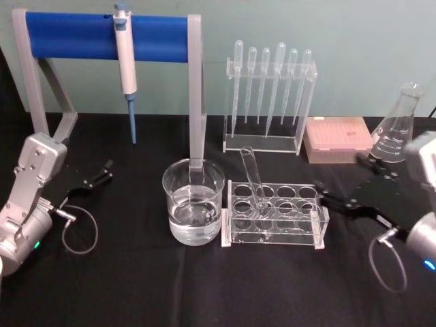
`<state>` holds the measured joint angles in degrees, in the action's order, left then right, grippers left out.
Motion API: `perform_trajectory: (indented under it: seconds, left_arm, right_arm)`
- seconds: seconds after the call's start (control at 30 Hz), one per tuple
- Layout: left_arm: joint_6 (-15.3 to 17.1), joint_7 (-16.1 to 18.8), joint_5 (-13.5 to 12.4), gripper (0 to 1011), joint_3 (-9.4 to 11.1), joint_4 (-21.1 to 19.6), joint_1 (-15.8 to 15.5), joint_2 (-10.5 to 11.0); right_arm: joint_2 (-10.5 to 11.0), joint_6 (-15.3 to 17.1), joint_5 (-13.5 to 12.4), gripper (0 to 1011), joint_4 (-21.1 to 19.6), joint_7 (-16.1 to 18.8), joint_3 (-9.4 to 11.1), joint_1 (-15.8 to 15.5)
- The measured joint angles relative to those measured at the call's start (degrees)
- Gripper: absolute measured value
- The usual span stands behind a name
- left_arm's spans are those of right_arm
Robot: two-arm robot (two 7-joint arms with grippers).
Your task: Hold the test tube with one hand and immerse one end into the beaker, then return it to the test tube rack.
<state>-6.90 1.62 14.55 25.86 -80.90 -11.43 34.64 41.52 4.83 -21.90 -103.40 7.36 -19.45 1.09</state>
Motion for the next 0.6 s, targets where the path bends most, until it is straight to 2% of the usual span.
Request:
perform_trajectory:
  seconds: [0.07,0.17,0.2,0.33,0.4,0.6]
  left_arm:
    - [0.0,0.0,0.0,1000,0.0,0.0,0.0,0.0]
    - [0.0,0.0,0.0,1000,0.0,0.0,0.0,0.0]
    - [0.0,0.0,0.0,1000,0.0,0.0,0.0,0.0]
    - [0.0,0.0,0.0,1000,0.0,0.0,0.0,0.0]
    - [0.0,0.0,0.0,1000,0.0,0.0,0.0,0.0]
    - [0.0,0.0,0.0,1000,0.0,0.0,0.0,0.0]
  right_arm:
    - [0.0,0.9,-0.3,1002,-0.4,1.8,-0.6,0.9]
    - [-0.9,3.3,-0.6,1002,-0.2,6.1,-2.6,4.2]
    - [-0.9,3.3,-0.6,1002,-0.2,6.1,-2.6,4.2]
    - [-3.8,5.6,0.5,1002,2.2,10.1,-5.6,8.9]
    - [-4.2,6.0,0.8,1002,2.6,10.5,-6.0,9.6]
    - [-7.4,8.0,2.4,1002,4.5,13.0,-8.1,13.1]
